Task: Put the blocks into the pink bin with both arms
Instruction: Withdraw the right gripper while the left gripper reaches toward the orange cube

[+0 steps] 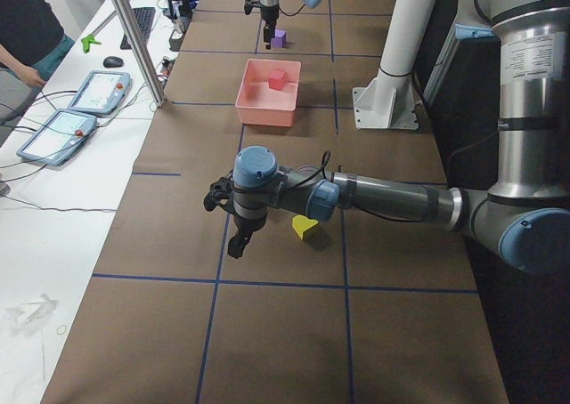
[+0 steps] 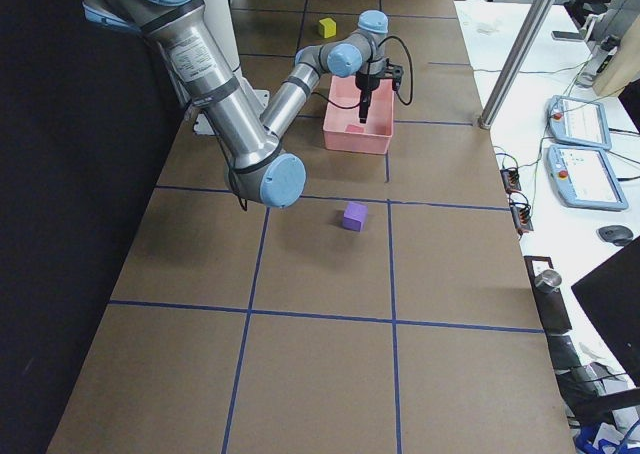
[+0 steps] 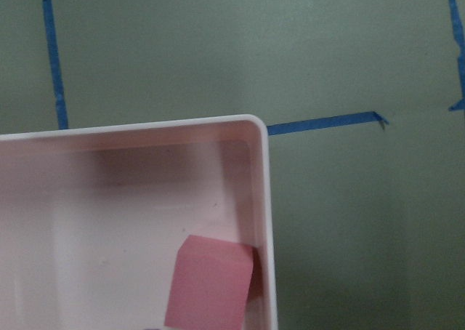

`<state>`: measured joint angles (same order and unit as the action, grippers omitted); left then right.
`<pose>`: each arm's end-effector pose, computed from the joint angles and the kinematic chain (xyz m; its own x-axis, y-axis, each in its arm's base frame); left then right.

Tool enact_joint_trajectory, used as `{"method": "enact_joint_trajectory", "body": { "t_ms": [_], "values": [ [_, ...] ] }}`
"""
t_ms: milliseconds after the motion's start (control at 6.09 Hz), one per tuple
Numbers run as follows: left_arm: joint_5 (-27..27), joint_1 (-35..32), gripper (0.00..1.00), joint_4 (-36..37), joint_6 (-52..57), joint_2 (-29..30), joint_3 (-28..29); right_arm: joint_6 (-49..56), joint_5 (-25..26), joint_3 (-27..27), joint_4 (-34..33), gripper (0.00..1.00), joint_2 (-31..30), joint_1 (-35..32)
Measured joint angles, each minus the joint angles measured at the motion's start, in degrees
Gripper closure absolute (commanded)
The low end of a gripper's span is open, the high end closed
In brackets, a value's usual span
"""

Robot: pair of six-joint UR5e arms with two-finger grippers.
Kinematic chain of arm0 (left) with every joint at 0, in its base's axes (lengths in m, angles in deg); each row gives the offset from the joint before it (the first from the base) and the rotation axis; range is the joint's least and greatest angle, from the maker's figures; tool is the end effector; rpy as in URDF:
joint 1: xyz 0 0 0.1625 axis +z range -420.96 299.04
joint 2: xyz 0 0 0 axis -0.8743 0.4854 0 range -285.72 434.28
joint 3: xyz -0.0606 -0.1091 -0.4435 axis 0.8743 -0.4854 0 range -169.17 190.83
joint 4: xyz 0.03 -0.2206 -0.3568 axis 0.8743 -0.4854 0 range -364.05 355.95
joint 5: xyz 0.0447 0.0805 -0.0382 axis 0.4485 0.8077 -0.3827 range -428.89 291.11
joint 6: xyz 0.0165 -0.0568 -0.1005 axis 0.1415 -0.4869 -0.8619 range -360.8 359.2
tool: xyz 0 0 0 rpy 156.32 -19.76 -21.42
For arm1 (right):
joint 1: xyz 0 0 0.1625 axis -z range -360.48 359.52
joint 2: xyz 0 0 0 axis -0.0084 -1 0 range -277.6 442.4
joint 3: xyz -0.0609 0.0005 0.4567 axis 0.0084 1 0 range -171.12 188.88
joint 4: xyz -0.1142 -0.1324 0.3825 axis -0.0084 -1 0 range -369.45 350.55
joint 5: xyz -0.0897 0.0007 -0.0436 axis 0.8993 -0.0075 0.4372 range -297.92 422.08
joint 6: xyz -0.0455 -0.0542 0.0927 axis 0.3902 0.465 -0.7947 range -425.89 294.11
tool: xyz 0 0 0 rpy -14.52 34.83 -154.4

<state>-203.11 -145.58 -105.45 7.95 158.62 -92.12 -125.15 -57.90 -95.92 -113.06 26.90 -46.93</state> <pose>-0.0075 -0.4742 0.6175 0.6710 0.4299 -0.6041 -0.1932 0.8880 0.4173 -0.4010 -0.5308 0.2638 0.6993 0.0929 0.7088 -0.0809 0.9954 -0.0506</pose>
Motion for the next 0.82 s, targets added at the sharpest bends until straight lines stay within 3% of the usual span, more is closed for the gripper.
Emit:
{"method": "enact_joint_trajectory", "body": {
  "t_ms": [493,821],
  "values": [
    [-0.30,11.24,0.00,-4.93,-4.22,3.23,0.13,31.97,-5.63,-1.24,-1.00,0.00,-11.29,-14.64],
    [3.16,19.98,0.00,-8.49,-18.71,7.06,0.29,56.29,-9.50,-1.75,-2.88,0.00,-20.43,-25.83]
  ]
}}
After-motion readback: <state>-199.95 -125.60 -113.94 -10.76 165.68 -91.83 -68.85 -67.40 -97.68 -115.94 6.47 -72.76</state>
